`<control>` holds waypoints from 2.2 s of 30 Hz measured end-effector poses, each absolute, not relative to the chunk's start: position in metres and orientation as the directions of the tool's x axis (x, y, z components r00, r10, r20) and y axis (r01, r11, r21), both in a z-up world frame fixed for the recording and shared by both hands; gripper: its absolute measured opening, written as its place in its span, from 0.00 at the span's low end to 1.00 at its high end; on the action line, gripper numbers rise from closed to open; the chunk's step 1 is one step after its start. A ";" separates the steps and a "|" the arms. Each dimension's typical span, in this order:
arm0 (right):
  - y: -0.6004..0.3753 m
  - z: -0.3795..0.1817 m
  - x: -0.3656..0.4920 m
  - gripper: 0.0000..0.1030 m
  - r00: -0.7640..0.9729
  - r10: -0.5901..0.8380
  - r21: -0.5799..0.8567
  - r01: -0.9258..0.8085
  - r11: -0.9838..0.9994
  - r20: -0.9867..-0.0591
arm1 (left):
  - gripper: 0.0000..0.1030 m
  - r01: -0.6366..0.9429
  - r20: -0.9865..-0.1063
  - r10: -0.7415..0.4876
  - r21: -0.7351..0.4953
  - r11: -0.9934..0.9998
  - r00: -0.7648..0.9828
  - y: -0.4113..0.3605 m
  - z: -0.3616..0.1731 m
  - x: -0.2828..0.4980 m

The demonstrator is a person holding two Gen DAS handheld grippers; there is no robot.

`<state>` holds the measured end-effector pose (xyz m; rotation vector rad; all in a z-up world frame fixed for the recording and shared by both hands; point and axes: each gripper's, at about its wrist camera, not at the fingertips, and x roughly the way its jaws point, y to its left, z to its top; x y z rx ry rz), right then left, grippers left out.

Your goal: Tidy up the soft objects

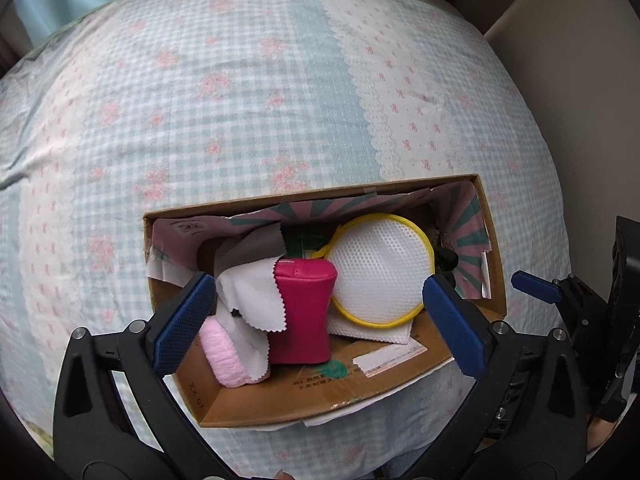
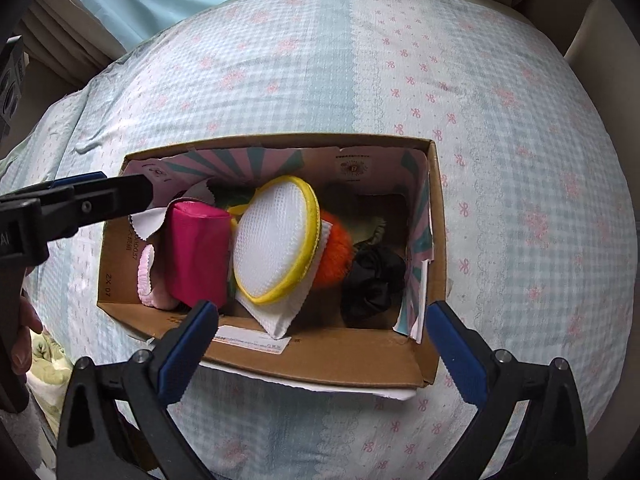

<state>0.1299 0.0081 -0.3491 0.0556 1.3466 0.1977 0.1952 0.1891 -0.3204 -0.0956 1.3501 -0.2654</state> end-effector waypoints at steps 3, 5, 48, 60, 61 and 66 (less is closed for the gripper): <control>0.002 -0.346 0.128 1.00 0.211 0.185 0.170 -0.085 0.982 -0.960 | 1.00 0.134 -0.953 -0.236 -0.213 0.968 0.190 0.187 -0.320 0.193; 0.000 -0.343 0.128 1.00 0.216 0.191 0.177 -0.083 0.981 -0.957 | 1.00 0.127 -0.953 -0.231 -0.209 0.970 0.195 0.187 -0.316 0.190; -0.128 -0.007 0.014 1.00 0.777 0.066 0.041 -0.052 0.998 -0.626 | 1.00 0.000 -0.573 -0.029 -0.050 0.999 0.819 0.084 0.021 0.002; -0.128 -0.008 0.013 1.00 0.781 0.061 0.035 -0.051 0.998 -0.622 | 1.00 -0.001 -0.574 -0.027 -0.048 0.999 0.818 0.085 0.018 0.002; -0.128 -0.008 0.013 1.00 0.781 0.062 0.035 -0.051 0.998 -0.622 | 1.00 -0.003 -0.574 -0.025 -0.047 0.999 0.818 0.084 0.018 0.002; -0.128 -0.008 0.014 1.00 0.780 0.064 0.035 -0.054 0.998 -0.623 | 1.00 -0.011 -0.576 -0.018 -0.047 0.999 0.817 0.087 0.016 0.003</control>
